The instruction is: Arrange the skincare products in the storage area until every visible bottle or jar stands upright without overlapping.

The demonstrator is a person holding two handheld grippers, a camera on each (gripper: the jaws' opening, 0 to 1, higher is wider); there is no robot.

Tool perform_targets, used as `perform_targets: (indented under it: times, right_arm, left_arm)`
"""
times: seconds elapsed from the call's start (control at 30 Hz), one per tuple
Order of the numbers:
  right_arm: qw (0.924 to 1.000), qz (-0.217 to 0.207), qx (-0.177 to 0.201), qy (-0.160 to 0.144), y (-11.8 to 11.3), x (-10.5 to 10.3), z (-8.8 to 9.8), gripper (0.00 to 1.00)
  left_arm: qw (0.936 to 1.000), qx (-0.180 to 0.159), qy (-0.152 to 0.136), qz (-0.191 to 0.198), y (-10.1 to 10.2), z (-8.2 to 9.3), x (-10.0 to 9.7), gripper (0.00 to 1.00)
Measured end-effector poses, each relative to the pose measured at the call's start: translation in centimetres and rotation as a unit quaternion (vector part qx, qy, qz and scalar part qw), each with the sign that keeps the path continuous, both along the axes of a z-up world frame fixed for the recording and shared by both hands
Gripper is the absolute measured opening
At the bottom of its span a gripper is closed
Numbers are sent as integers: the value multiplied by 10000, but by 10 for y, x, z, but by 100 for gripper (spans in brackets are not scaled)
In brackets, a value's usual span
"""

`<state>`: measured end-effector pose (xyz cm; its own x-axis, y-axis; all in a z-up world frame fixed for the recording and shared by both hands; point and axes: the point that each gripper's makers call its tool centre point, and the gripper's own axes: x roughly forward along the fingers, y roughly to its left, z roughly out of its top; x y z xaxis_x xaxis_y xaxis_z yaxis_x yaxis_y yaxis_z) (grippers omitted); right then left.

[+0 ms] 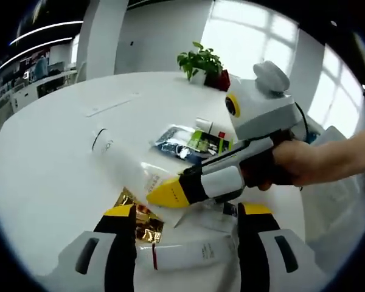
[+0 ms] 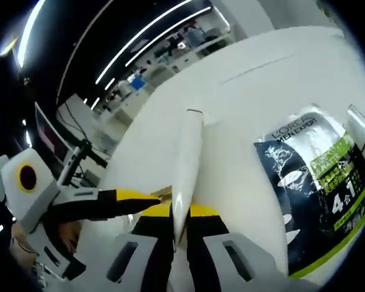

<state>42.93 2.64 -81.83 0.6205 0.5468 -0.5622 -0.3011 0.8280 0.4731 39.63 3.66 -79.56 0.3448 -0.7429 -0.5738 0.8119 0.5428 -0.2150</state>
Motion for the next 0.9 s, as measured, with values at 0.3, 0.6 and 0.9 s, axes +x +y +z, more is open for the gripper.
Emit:
perform_targets:
  times: [0.3, 0.6, 0.9]
  right_arm:
    - [9870, 910, -1209, -541, -9, -1, 7, 4]
    - [9429, 1900, -2459, -1201, -15, -10, 26, 4]
    - [8885, 2687, -3264, -1786, -17, -19, 48, 3]
  left_arm:
    - [9993, 190, -306, 55, 15, 8, 3, 58]
    - [9967, 442, -677, 83, 21, 21, 1, 51]
    - [9824, 1182, -1444, -121, 35, 25, 5, 52]
